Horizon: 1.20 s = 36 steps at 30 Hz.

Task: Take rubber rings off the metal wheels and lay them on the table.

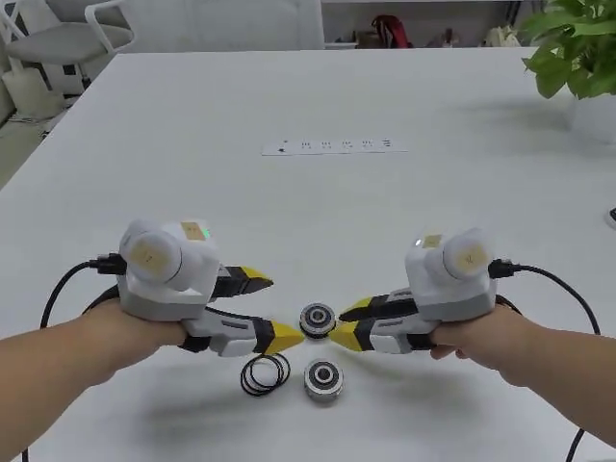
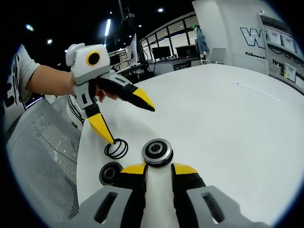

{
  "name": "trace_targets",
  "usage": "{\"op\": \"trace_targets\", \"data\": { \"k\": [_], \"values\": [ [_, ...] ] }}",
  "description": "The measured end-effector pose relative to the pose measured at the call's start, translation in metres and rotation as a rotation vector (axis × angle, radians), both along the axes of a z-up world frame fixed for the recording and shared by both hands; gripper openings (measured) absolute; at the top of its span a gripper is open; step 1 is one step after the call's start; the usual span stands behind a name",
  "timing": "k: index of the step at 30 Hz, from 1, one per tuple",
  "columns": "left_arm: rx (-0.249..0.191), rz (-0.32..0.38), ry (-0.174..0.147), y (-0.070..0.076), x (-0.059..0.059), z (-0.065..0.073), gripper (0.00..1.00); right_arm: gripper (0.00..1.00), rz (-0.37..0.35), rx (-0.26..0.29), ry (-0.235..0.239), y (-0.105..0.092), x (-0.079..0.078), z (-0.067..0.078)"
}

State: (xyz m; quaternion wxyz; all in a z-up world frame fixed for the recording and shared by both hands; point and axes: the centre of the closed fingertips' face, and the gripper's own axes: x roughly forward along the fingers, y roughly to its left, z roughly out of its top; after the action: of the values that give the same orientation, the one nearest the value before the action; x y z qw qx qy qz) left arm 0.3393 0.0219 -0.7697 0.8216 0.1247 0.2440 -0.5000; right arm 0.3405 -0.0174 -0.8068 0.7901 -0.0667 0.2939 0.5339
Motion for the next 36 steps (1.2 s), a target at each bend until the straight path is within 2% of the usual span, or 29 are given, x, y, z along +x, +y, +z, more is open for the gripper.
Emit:
{"op": "trace_targets", "data": {
  "k": [15,36],
  "values": [
    [0.002,-0.012,0.014,-0.014,0.005,-0.007,0.43,0.17,0.011,0.002,-0.013,0.003,0.003,-0.002],
    [0.028,-0.044,0.016,-0.032,0.004,-0.018,0.24,0.17,0.013,0.002,-0.022,0.004,0.002,-0.002]
  ]
}}
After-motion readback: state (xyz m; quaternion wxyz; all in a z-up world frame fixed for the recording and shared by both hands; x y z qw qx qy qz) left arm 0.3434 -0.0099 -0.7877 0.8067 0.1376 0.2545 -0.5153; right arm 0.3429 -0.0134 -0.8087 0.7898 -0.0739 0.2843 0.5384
